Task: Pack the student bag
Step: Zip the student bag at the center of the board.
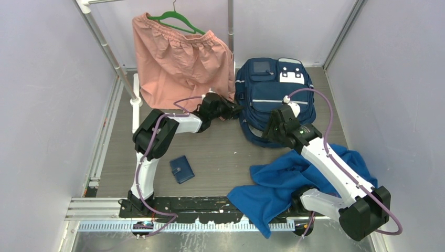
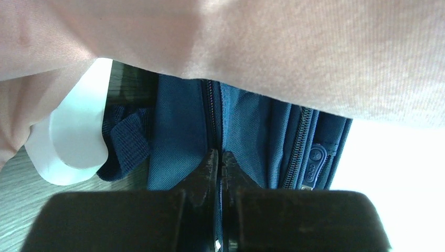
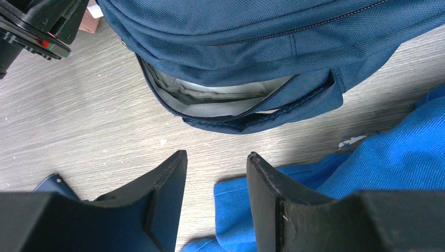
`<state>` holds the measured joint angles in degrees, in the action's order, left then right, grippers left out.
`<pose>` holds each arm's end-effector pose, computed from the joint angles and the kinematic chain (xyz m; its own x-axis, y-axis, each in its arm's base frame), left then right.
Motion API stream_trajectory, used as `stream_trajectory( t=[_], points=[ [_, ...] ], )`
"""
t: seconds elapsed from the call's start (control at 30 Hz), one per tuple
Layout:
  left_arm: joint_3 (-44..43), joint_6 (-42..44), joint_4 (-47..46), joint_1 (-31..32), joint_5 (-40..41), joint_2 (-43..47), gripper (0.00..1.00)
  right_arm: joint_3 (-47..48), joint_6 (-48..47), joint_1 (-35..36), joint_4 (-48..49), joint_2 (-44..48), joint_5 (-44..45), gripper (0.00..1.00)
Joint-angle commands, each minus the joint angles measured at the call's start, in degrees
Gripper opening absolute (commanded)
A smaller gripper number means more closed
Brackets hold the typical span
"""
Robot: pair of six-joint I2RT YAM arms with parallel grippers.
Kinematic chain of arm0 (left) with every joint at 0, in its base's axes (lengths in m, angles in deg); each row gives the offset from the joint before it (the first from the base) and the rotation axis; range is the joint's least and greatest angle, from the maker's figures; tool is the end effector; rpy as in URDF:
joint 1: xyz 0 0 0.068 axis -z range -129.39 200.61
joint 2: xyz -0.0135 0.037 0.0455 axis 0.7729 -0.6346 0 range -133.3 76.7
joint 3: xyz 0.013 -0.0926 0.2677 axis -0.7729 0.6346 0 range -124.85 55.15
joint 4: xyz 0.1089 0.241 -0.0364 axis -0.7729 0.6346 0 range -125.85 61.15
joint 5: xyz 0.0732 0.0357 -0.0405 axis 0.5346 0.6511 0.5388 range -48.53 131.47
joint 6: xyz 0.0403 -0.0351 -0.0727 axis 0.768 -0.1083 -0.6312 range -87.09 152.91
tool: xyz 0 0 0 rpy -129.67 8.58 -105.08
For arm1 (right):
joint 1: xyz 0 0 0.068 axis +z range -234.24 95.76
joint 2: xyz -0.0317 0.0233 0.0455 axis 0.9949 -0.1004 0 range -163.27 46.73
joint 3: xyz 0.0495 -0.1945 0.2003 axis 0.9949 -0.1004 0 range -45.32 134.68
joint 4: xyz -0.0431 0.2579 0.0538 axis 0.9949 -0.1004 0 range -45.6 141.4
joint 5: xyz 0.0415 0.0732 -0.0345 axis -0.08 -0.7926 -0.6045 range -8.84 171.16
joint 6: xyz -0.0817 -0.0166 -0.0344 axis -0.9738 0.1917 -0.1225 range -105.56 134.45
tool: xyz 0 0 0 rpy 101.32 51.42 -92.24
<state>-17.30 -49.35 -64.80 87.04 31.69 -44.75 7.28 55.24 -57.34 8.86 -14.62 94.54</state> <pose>0.4083 -0.3184 0.1456 -0.7443 -0.6643 -0.0688 -0.1772 0.2958 -0.9387 0.2230 0.0920 0.2571 -0.7300 0.3424 -0.5915 0.2192 0.9370 0.2719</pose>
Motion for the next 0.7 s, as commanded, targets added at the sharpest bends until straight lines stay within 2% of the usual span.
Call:
stream_trajectory(
  t=[0.0, 0.23, 0.37, 0.57, 0.67],
  points=[
    [0.06, 0.15, -5.54, 0.10, -1.89, -0.45, 0.00, 2.31, 0.69, 0.10, 0.27, 1.49, 0.76, 0.51],
    [3.19, 1.12, -6.87, 0.16, -4.01, 1.37, 0.00, 2.07, 1.71, 0.75, 0.91, 1.26, 0.19, 0.51],
    [5.84, 3.35, -6.68, 1.19, -5.26, 3.81, 0.00, 0.93, 5.55, 3.54, 2.46, 1.06, 1.07, 0.50],
    [6.03, 10.15, -1.35, 5.13, -9.36, 7.13, 0.00, -2.09, 16.37, 11.99, 3.49, -0.70, 9.43, 0.44],
    [6.98, 10.69, -1.24, 6.48, -11.41, 7.91, 0.00, -2.76, 21.50, 15.99, 3.19, -1.89, 14.52, 0.41]
  ],
)
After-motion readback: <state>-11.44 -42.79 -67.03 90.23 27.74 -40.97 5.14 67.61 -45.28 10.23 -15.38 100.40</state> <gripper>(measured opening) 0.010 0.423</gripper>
